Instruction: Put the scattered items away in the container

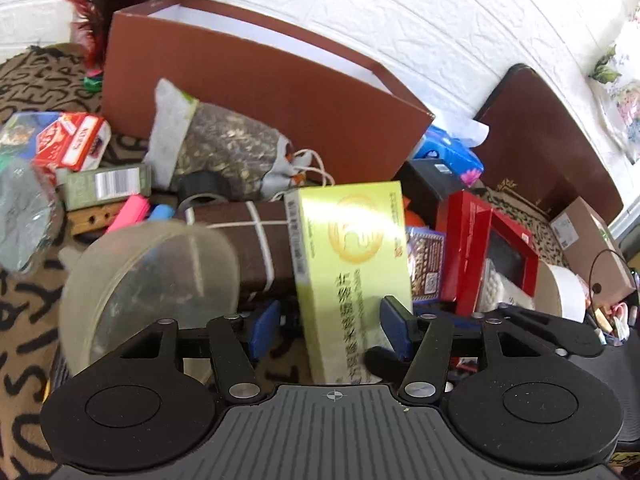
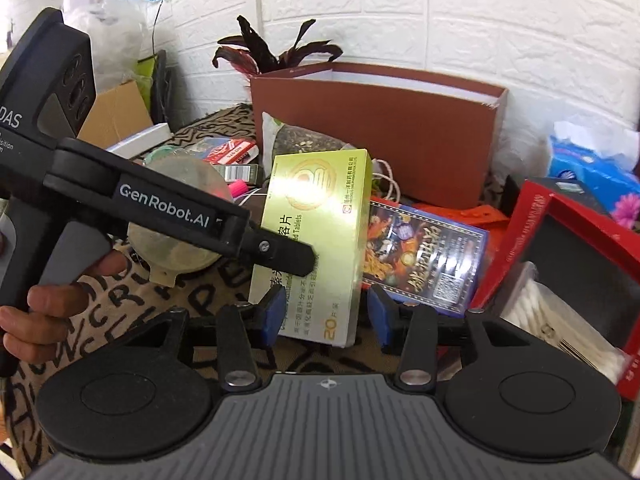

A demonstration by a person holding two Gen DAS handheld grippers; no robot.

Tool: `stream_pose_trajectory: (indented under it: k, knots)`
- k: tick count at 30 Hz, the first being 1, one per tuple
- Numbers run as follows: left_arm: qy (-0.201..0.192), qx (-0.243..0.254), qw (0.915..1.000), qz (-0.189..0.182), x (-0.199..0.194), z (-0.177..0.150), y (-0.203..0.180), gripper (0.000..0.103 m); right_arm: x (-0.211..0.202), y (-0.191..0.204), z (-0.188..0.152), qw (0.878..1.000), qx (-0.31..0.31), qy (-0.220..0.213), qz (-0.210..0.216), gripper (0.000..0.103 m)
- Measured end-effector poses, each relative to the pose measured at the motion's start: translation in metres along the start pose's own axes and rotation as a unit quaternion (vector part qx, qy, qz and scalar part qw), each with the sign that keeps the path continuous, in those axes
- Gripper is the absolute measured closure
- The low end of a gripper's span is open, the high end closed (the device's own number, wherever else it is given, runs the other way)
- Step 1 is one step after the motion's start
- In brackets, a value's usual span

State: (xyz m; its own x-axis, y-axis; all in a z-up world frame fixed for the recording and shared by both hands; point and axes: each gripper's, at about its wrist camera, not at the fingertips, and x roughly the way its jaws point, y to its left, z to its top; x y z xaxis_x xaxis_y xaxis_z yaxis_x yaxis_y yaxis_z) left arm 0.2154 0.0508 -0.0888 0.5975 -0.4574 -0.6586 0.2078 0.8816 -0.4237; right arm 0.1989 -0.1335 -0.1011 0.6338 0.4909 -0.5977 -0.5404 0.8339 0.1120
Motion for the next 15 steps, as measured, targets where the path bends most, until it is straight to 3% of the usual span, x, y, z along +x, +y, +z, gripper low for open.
stream_pose_trajectory:
  k: [2,4,7,15]
  knots:
    - [0.005,0.012,0.9999,0.005,0.006,0.002,-0.005,0.031,0.006,-0.003,0.002,1.0,0.016,0.003,0.013,0.05]
    - [0.008,0.034,0.9993,0.012,0.01,0.001,-0.011,0.04,0.007,-0.004,0.002,1.0,0.026,0.003,0.015,0.05]
    - [0.014,0.054,0.9982,0.021,0.009,-0.001,-0.02,0.043,0.003,-0.002,0.001,0.999,0.035,0.003,0.012,0.053]
    - [0.009,0.056,0.9981,0.024,-0.007,-0.008,-0.027,0.047,-0.013,0.0,0.001,0.999,0.05,-0.002,0.016,0.057]
